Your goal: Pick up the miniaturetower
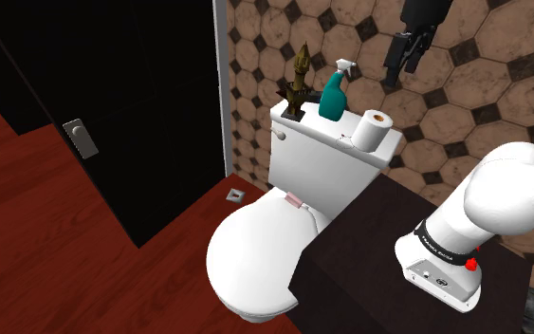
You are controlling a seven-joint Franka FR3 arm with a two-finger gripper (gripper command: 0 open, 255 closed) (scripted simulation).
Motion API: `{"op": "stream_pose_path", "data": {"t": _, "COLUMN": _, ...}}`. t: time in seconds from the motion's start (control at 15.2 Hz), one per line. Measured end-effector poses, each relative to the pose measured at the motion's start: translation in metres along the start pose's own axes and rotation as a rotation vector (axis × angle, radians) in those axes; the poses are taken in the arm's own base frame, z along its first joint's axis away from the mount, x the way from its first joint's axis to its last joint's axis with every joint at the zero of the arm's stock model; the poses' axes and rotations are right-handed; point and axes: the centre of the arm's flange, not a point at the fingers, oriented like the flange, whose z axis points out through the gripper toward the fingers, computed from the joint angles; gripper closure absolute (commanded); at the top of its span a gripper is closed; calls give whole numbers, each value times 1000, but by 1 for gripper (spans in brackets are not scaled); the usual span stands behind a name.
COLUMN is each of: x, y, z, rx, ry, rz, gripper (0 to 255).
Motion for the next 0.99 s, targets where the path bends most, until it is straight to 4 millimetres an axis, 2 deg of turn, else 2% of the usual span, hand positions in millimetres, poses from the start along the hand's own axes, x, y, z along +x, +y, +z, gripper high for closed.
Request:
{"op": "stream_pose_path", "data": {"t": 0.13, "x": 3, "y": 4, "z": 3, "rx": -1, "ry": 8, "rz": -2, "gripper": 0}}
{"op": "stream_pose_path", "data": {"t": 0.26, "x": 15, "y": 10, "z": 11, "rx": -5, "ry": 38, "rz": -10, "gripper": 0}}
{"op": "stream_pose_path", "data": {"t": 0.53, "x": 50, "y": 30, "z": 30, "rx": -15, "ry": 111, "rz": -31, "gripper": 0}}
{"op": "stream_pose_path", "data": {"t": 0.99, "x": 108, "y": 55, "z": 52, "rx": -32, "ry": 249, "rz": -68, "gripper": 0}}
